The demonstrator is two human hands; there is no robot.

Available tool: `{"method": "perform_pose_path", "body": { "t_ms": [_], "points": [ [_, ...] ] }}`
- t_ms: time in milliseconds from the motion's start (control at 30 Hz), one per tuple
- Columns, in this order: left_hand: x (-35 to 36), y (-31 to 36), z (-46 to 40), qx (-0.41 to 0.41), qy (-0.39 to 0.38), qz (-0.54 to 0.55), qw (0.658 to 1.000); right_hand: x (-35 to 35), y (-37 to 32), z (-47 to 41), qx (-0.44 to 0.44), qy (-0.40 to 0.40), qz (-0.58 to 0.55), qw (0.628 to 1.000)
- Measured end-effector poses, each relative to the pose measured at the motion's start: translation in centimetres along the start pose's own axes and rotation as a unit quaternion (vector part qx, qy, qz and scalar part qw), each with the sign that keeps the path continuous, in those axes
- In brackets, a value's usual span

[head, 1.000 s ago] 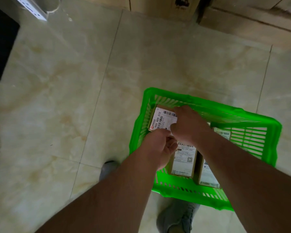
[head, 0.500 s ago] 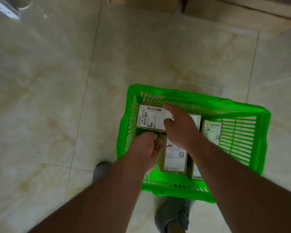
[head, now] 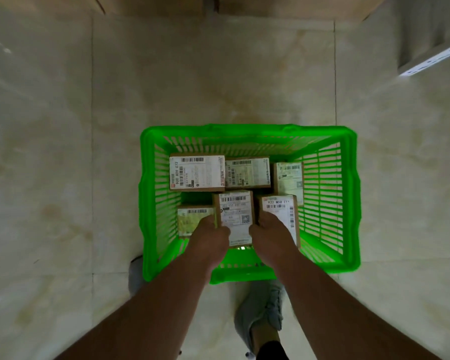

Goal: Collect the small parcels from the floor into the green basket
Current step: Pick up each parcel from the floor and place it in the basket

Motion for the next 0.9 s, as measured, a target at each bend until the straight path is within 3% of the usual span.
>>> {"method": "perform_pose_path", "body": {
  "t_ms": [233,567,767,900],
  "points": [
    [0.6,-1.1,-1.8,0.001,-0.002,-0.01,1.0,0.6,-0.2,-0.5,-0.025,0.021,0.001,0.999],
    [0.8,-0.2,0.5,0.043,-0.018,-0.005,0.999,0.5,0.6,-0.1,0.021,0.012,-0.015,1.0],
    [-0.4,2.4,6.0,0.084,-0.026,0.036,0.996,-2.7,-1.5,3.9,-0.053,0.05,0.02,0.997],
    [0.0,4.5,7.7,0.084,-0.026,0.153,0.984,-6.8,-5.5,5.6,-0.139,0.101,0.072,0.983]
  ]
}}
Point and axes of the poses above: each hand's wrist, its own z-axis away from the middle knuckle, its own x-axis out of the palm, y = z × x, the point moved 4 cm from there along -z, towards the middle knuckle, and after that the axes turned 1 degree about -x, right-handed, at the moved point
